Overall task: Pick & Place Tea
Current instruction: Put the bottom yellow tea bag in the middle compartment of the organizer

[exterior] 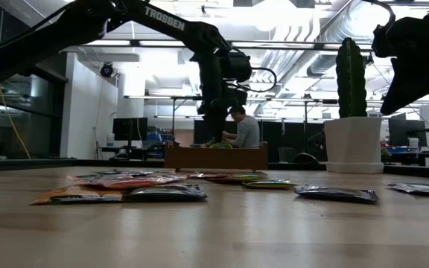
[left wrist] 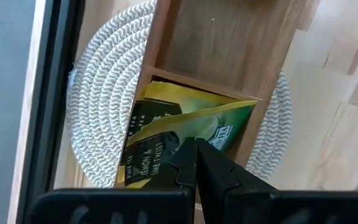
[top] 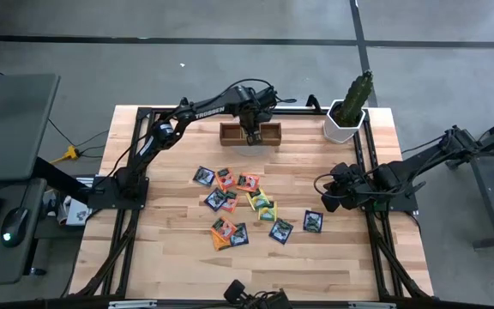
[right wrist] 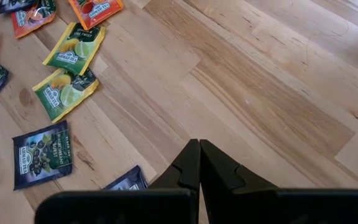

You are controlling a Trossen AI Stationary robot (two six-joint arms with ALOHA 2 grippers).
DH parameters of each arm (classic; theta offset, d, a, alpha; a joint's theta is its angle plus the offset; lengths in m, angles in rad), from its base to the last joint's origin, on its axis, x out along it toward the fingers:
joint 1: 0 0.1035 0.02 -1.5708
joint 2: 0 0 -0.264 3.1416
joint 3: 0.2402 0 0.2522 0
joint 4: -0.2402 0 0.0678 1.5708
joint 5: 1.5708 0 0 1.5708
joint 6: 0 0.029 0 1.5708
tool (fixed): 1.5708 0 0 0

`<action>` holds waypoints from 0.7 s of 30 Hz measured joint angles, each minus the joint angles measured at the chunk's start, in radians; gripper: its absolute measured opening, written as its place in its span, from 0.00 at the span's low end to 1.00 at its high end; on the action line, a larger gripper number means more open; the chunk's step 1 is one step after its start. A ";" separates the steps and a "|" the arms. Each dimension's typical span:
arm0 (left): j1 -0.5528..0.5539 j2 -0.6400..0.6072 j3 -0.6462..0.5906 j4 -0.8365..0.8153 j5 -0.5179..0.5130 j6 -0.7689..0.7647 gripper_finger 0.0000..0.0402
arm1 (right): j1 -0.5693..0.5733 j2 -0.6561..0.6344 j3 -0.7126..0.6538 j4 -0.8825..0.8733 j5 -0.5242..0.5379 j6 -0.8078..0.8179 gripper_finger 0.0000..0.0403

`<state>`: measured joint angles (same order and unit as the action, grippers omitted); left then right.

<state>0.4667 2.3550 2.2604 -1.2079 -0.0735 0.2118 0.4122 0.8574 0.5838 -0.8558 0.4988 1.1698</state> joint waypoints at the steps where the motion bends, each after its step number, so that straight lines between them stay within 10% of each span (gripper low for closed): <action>1: 0.000 0.000 0.000 0.000 -0.007 -0.001 0.00 | 0.000 0.000 0.000 0.000 0.000 0.000 0.00; 21: 0.007 0.042 0.004 0.035 0.122 -0.045 0.00 | 0.000 0.000 0.000 0.000 0.004 0.000 0.00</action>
<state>0.4732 2.3971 2.2646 -1.1731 0.0487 0.1673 0.4121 0.8570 0.5838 -0.8555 0.5026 1.1702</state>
